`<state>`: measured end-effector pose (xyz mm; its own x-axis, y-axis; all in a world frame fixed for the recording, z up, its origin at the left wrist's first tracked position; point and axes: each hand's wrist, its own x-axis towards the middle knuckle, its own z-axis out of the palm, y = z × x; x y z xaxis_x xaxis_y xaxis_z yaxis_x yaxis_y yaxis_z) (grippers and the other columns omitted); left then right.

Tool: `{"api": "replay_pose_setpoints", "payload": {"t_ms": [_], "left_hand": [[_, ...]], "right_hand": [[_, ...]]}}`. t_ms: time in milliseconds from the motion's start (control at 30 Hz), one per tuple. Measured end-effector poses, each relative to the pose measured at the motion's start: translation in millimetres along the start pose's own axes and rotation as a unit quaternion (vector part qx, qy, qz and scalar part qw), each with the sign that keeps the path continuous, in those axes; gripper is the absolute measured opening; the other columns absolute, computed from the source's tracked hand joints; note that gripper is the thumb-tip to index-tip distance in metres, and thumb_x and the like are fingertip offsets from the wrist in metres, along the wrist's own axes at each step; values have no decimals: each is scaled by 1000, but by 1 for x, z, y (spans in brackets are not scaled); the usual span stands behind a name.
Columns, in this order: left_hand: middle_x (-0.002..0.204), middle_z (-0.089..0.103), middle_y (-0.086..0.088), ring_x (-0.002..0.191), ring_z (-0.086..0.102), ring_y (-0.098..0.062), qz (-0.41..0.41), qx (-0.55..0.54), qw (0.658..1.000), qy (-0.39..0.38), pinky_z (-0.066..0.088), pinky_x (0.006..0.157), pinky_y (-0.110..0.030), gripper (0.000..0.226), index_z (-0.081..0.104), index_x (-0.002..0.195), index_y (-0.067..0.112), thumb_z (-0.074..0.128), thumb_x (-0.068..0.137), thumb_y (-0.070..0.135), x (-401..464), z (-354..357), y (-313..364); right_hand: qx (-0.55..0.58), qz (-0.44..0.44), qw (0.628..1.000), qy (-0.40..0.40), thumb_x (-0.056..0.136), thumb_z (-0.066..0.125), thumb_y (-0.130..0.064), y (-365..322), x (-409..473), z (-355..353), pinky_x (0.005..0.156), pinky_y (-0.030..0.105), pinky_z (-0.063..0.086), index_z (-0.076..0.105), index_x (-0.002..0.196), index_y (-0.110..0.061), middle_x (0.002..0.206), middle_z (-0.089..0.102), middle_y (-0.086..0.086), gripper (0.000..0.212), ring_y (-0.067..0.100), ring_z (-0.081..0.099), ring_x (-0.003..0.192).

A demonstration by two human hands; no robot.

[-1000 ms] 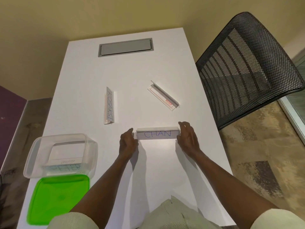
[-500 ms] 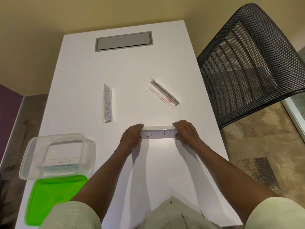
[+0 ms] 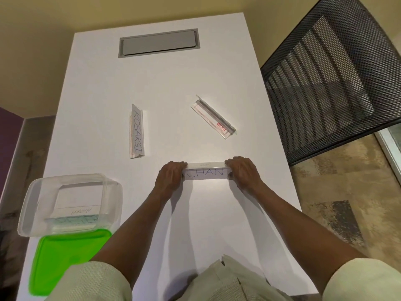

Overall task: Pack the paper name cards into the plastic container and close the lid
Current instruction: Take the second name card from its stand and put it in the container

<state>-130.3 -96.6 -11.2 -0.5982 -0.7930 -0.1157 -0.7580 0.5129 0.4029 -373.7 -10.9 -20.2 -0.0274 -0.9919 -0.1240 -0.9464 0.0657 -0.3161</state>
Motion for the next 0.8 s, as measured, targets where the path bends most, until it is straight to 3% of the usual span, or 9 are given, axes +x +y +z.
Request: {"api": "replay_pose_setpoints", "payload": {"t_ms": [133,333,433,567,800], "left_hand": [[122,66,-16,111,58,-30,-56,22,997,-46,43,95,-38,38,55,132,4,46,95,5,3,1,0],[119,67,-11,114,56,-29,-84,24,994,-66,43,96,-40,38,56,133,11,45,96,9,1,0,-3],[118,68,-12,112,57,-28,-82,27,994,-69,44,94,-38,38,57,131,12,48,94,9,0,-7,-4],[122,67,-14,114,57,-29,-89,8,995,-47,43,92,-32,40,60,130,12,54,91,6,-3,-23,-4],[109,72,-14,113,59,-29,-77,-14,997,-16,45,95,-32,37,61,128,9,56,91,5,-19,-53,-1]], "right_hand": [[3,-4,1000,21,49,73,11,-2,-2,-3,48,31,42,69,79,3,55,57,15,31,32,53,50],[-10,-6,1000,17,45,75,12,-9,-5,-9,46,32,44,67,67,1,48,55,15,26,32,54,49],[-18,-16,1000,5,51,78,9,-12,-8,-12,52,35,49,70,77,2,58,63,17,28,34,61,59],[-52,19,998,-30,84,56,-13,-13,-2,-17,81,37,42,66,107,-8,101,66,12,25,29,59,99],[-24,16,1000,-1,84,59,-16,-27,-10,-39,77,38,44,67,100,-8,92,65,14,20,32,57,93]]}}
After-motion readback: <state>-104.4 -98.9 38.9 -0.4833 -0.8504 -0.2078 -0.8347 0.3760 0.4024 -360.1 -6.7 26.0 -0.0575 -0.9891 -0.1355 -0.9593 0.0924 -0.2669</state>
